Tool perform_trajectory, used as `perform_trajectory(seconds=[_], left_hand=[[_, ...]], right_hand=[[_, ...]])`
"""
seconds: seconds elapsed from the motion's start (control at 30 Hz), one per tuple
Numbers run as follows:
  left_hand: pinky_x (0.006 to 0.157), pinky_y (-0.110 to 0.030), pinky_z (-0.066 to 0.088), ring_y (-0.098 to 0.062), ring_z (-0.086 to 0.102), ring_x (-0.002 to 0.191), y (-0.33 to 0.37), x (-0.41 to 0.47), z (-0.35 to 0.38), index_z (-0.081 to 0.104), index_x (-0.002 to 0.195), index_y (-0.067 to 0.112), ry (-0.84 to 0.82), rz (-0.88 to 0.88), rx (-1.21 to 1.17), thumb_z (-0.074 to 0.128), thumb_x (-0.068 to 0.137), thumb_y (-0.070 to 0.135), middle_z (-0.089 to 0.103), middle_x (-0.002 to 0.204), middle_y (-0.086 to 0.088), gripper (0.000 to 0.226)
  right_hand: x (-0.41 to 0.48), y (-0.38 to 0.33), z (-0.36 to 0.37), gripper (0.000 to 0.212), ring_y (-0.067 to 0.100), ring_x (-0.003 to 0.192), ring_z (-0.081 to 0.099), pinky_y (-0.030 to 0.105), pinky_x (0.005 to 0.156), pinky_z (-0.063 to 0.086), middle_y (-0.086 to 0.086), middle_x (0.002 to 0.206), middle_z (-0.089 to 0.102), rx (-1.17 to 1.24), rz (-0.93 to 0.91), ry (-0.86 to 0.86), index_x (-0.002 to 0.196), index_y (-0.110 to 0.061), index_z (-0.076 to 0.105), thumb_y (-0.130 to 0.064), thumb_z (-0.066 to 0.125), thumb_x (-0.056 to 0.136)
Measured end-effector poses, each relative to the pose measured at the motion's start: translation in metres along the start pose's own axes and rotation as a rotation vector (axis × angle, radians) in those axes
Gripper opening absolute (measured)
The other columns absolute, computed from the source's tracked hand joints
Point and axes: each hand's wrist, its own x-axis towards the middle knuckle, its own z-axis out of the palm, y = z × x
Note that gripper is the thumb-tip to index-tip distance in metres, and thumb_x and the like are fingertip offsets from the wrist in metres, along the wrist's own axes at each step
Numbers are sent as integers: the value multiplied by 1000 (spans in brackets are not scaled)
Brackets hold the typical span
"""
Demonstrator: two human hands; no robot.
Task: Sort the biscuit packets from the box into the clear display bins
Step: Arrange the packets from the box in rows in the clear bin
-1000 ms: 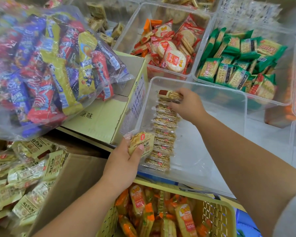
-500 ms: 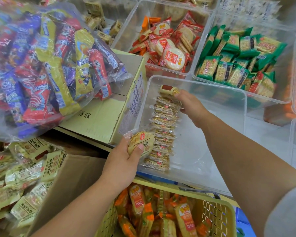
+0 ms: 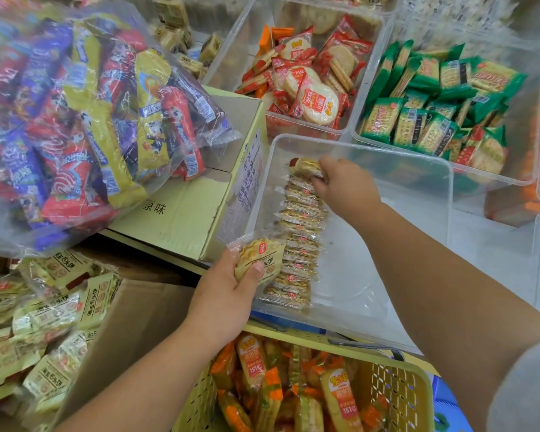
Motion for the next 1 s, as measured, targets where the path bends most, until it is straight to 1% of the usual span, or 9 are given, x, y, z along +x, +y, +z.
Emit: perform_trajectory(seconds=[0.17,0.27,0.37,0.43,0.53,0.6,0.73,0.83,1.0], left_hand=[[82,-34,55,-9,66,98,0,0,1,48,112,52,-3,1,11,54,99,51,68,107,17,14],[80,-33,55,-9,66,97,0,-1,1,50,112,50,-2,2,15,54,99,51,68,105,17,13],[91,-35,55,-6,64,104,0,0,0,51,118,47,-7,-17,6,54,100,50,68,110,17,19],[94,-36,55,-5,63,107,0,1,0,51,120,47,-16,-27,3,54,100,51,67,112,19,20],[93,-35,55,-5,63,107,-1,1,0,51,119,47,-20,-22,10,54,100,51,66,111,20,20],[93,-36,56,-7,64,106,-1,0,0,55,125,43,-13,-17,4,55,100,51,68,112,19,27],[90,-41,58,-14,67,102,1,-1,-1,56,132,40,-3,-17,-4,55,100,50,70,111,16,34],[88,-43,59,-16,68,99,1,-1,-1,56,130,41,-7,-26,8,55,100,51,70,109,15,32],[96,-42,57,-12,65,107,3,-1,-1,55,135,37,-6,-29,1,55,101,48,69,116,14,36]], right_hand=[[14,-21,-5,8,29,72,50,33,54,38,7,86,56,-253,51,-111,100,-21,47,-18,55,99],[19,-29,-5,23,29,68,52,29,46,30,1,71,47,-347,92,-168,118,-19,51,-12,54,96],[16,-28,-2,16,24,56,46,29,45,26,3,67,48,-366,84,-163,115,-19,46,-18,49,100],[13,-25,1,9,25,58,45,30,47,26,7,79,59,-326,73,-142,107,-21,39,-28,43,103],[9,-22,4,37,29,77,51,33,58,37,6,92,57,-149,120,-161,115,-21,42,-53,38,98],[5,-23,2,55,28,86,53,38,70,43,5,99,56,160,246,-173,120,-21,49,-65,35,91],[-5,-14,6,49,20,97,58,47,93,52,0,112,62,922,614,-69,116,-22,58,-62,54,88],[-9,-8,14,59,21,102,62,45,96,52,-1,110,66,1057,700,-95,115,-15,63,-63,72,82],[-2,-9,17,55,21,84,72,37,76,58,6,94,75,1056,709,-125,94,-13,67,-63,80,75]])
